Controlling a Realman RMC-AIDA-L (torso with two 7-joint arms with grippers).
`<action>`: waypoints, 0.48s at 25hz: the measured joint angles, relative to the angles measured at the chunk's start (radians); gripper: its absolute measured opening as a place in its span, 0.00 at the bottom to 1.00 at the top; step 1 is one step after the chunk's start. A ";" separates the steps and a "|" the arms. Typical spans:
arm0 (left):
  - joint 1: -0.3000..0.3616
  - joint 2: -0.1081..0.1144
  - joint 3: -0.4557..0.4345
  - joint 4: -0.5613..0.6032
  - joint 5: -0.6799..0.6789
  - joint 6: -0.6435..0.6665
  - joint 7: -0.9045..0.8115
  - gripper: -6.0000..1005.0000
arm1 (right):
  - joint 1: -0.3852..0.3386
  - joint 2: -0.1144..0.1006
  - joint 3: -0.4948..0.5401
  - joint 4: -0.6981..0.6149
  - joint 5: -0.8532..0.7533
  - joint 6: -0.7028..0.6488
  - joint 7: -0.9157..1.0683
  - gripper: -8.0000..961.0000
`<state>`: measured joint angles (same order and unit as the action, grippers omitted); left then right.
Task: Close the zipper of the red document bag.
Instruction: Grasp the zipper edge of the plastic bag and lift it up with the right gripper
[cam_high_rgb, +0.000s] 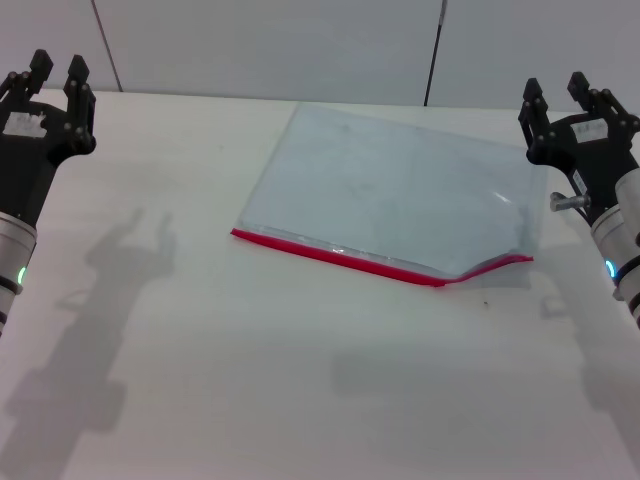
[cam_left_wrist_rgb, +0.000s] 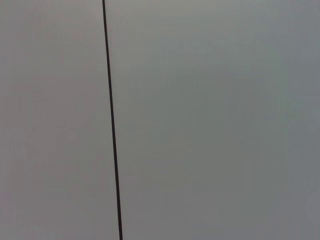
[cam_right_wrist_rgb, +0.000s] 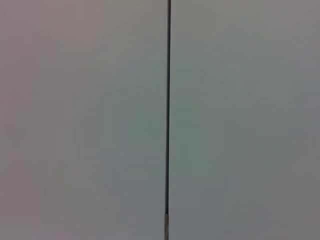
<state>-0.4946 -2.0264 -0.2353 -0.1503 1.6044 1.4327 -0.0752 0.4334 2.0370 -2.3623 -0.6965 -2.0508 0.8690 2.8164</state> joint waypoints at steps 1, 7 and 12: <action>0.000 0.000 0.000 0.000 0.000 0.000 0.000 0.36 | 0.000 0.000 0.000 0.000 0.000 0.000 0.000 0.51; -0.001 0.000 0.001 0.000 0.000 0.000 0.000 0.36 | 0.001 0.000 0.000 0.000 0.000 0.001 0.000 0.51; -0.001 0.000 0.001 0.000 0.000 0.000 0.000 0.36 | 0.006 0.000 0.000 0.005 0.000 0.001 -0.001 0.51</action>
<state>-0.4955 -2.0264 -0.2346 -0.1503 1.6044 1.4327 -0.0752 0.4391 2.0370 -2.3623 -0.6918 -2.0508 0.8699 2.8154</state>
